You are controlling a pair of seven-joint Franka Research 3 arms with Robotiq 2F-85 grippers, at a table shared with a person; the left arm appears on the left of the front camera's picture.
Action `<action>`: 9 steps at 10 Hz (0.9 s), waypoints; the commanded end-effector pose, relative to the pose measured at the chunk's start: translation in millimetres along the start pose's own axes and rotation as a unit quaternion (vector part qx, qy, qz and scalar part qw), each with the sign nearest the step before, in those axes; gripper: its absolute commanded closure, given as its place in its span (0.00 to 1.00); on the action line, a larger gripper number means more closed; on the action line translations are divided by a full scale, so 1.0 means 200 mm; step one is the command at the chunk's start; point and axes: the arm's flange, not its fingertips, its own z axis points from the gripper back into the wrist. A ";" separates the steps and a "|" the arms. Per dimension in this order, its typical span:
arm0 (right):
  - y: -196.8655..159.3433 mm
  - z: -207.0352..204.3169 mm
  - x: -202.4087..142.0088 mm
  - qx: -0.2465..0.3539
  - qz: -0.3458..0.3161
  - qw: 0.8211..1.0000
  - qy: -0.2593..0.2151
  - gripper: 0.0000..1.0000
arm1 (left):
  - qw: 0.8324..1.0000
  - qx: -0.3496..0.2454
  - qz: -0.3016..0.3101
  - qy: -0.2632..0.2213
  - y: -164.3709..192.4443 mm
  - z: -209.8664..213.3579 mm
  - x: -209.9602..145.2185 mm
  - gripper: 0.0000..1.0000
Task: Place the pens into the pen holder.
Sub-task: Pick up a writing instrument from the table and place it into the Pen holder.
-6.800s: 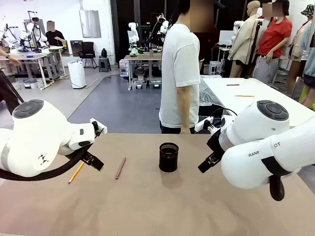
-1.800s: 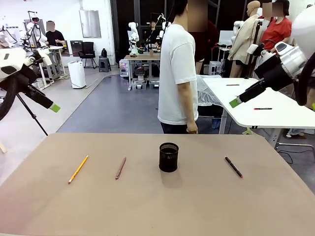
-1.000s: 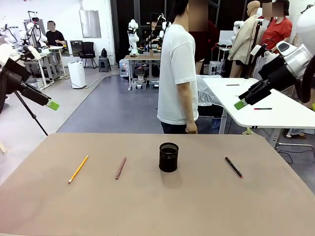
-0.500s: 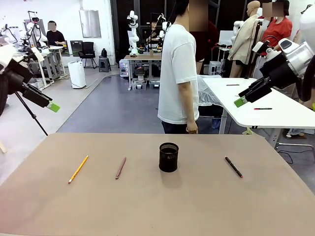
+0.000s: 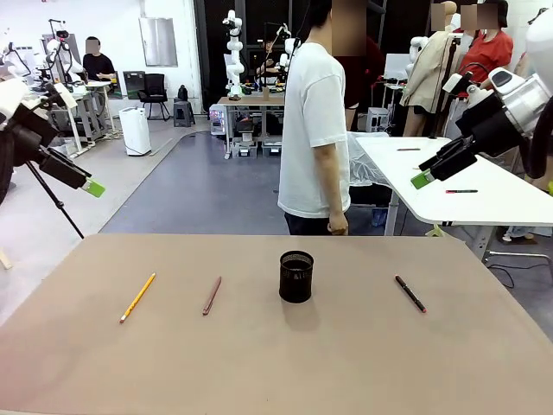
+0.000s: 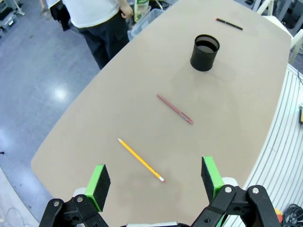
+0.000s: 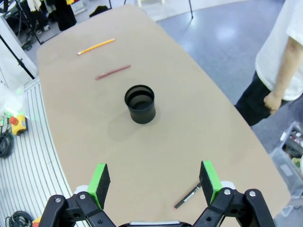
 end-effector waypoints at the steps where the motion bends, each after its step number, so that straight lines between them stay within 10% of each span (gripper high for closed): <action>1: 0.00 0.00 0.00 0.001 0.000 1.000 0.000 0.00 | 1.000 -0.006 0.001 -0.004 0.00 -0.01 0.00 0.00; 9: 0.00 0.00 0.00 0.001 0.000 1.000 0.000 0.00 | 1.000 -0.006 0.001 -0.004 0.00 -0.01 0.00 0.00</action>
